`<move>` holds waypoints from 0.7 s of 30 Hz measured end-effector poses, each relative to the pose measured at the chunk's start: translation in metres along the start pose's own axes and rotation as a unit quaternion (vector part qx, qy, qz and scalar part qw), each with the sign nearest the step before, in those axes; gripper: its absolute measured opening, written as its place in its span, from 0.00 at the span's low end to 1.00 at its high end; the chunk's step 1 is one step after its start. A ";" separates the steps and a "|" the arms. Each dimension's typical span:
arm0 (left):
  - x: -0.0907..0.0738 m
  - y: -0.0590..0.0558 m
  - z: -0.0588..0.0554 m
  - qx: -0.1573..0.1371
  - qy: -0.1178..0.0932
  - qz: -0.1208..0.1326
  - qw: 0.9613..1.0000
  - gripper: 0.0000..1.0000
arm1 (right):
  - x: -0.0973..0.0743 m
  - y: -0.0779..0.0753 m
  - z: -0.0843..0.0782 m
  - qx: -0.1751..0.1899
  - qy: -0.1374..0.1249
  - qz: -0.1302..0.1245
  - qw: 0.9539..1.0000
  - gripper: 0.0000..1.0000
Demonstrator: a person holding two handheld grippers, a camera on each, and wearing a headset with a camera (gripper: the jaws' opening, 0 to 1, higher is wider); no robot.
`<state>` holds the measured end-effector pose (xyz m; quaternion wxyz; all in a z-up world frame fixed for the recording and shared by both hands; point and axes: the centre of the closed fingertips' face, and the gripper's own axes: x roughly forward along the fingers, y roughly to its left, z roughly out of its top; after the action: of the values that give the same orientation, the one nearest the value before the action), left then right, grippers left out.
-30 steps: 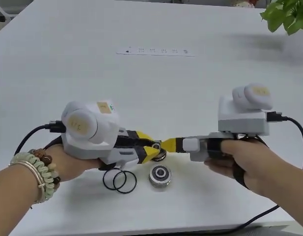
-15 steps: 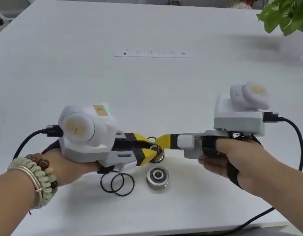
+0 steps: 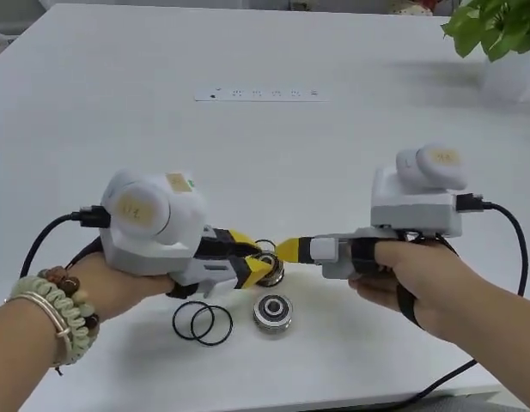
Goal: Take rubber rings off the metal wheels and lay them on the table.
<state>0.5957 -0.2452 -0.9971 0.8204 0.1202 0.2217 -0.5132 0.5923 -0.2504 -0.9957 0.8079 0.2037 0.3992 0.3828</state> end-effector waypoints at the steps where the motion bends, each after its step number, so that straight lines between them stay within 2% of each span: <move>1: -0.001 0.000 0.002 -0.001 0.001 0.001 1.000 0.17 | 0.000 0.000 0.002 0.001 -0.003 0.001 1.000 0.00; 4: -0.005 0.000 0.009 0.007 0.000 0.002 1.000 0.20 | -0.003 0.001 0.007 0.007 -0.015 0.003 1.000 0.00; 9: -0.013 -0.001 0.017 0.026 0.007 0.005 1.000 0.34 | -0.006 0.005 0.016 0.017 -0.035 0.010 0.999 0.00; 13: -0.021 -0.001 0.031 0.031 -0.001 0.008 0.999 0.39 | -0.007 0.008 0.020 0.016 -0.041 0.013 0.999 0.00; 17: -0.033 -0.008 0.048 0.026 -0.021 -0.003 0.999 0.42 | -0.008 0.011 0.022 0.006 -0.041 0.010 0.999 0.00; 21: -0.045 -0.009 0.059 0.035 -0.025 -0.006 0.999 0.46 | -0.008 0.016 0.023 -0.002 -0.041 0.016 0.999 0.00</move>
<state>0.5847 -0.2386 -0.9236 0.8178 0.1346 0.1842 -0.5284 0.6003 -0.2466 -0.9677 0.8177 0.2242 0.3617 0.3877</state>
